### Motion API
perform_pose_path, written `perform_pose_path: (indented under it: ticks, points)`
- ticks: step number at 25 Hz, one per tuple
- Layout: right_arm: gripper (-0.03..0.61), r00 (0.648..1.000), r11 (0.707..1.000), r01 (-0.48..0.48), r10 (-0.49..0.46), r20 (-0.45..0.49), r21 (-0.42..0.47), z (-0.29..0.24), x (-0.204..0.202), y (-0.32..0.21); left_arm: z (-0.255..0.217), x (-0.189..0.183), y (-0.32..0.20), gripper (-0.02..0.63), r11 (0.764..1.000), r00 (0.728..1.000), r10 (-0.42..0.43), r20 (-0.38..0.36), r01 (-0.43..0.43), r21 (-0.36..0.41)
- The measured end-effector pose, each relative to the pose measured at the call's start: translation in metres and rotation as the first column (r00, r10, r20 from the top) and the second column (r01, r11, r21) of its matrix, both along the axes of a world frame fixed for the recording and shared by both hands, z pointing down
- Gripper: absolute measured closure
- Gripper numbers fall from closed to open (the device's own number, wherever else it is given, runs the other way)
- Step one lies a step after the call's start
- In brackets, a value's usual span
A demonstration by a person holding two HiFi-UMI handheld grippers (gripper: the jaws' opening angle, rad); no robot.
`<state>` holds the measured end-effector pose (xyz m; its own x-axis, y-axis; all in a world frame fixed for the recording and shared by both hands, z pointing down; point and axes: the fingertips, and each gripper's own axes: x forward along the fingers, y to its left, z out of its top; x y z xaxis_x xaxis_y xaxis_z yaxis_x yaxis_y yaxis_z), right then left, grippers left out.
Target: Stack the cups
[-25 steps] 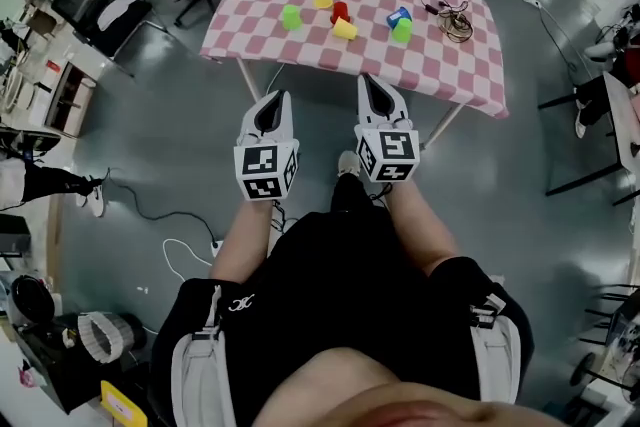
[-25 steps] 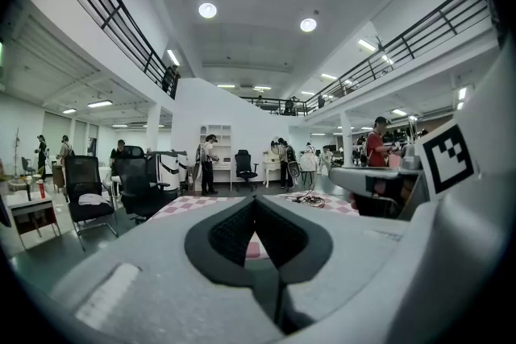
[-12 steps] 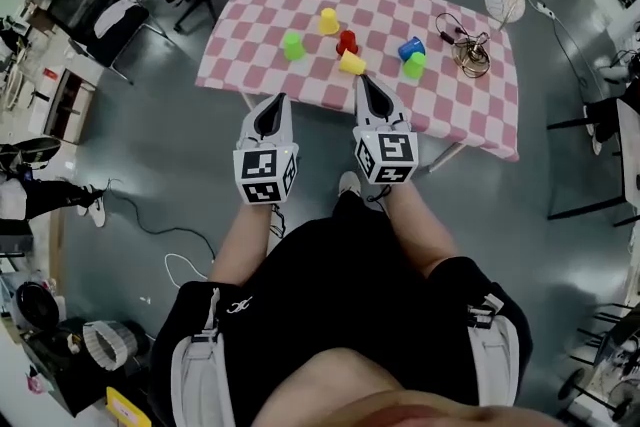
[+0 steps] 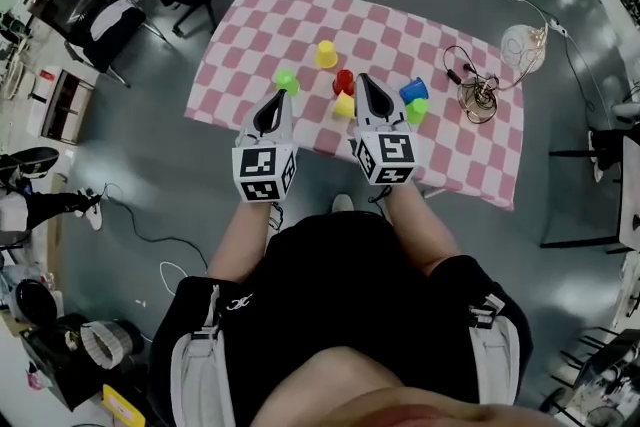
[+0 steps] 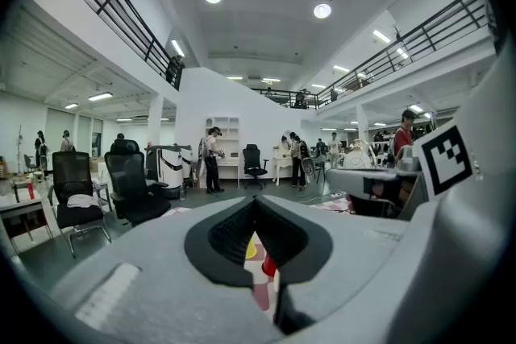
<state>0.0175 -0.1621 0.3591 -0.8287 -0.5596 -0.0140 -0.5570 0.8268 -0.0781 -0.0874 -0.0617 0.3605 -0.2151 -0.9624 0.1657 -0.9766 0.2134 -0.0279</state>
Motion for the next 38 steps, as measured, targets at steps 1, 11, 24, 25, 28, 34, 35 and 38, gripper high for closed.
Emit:
perform_pose_path:
  ticks: [1,11,24,25,28,34,35,38]
  points:
    - [0.578,1.000,1.000,0.006,-0.006,-0.002,-0.002,0.001,-0.003,-0.008,0.000,-0.002,-0.008,0.598,1.000,1.000,-0.004,-0.002,0.004,0.001]
    - [0.578,1.000,1.000,-0.004,0.004,-0.018,-0.023,0.009,-0.021,-0.046,0.014,-0.020,-0.052,0.598,0.999,0.999,0.027,-0.028,-0.028,-0.032]
    - [0.578,0.960,0.960,-0.277,0.278,0.022,-0.036,0.009,-0.070,-0.046,0.004,-0.079,-0.080,0.598,0.950,0.950,0.312,0.020,-0.312,-0.013]
    - [0.578,0.954,0.954,-0.297,0.298,0.021,-0.033,0.008,-0.077,-0.042,0.004,-0.089,-0.078,0.598,0.945,0.945,0.326,0.017,-0.326,-0.011]
    - [0.578,0.932,0.932,-0.362,0.362,0.018,-0.020,0.007,-0.096,-0.032,0.003,-0.118,-0.075,0.598,0.928,0.928,0.372,0.005,-0.372,0.000]
    - [0.577,0.881,0.882,-0.471,0.472,0.029,-0.022,0.014,-0.121,-0.012,0.015,-0.159,-0.067,0.598,0.891,0.891,0.455,0.002,-0.455,-0.014]
    - [0.578,0.875,0.876,-0.482,0.483,0.030,-0.025,0.014,-0.124,-0.009,0.015,-0.164,-0.066,0.598,0.886,0.886,0.463,-0.001,-0.463,-0.016]
    - [0.578,0.868,0.868,-0.496,0.496,0.018,-0.025,0.017,-0.132,0.002,0.017,-0.174,-0.060,0.598,0.876,0.876,0.482,-0.011,-0.482,-0.023]
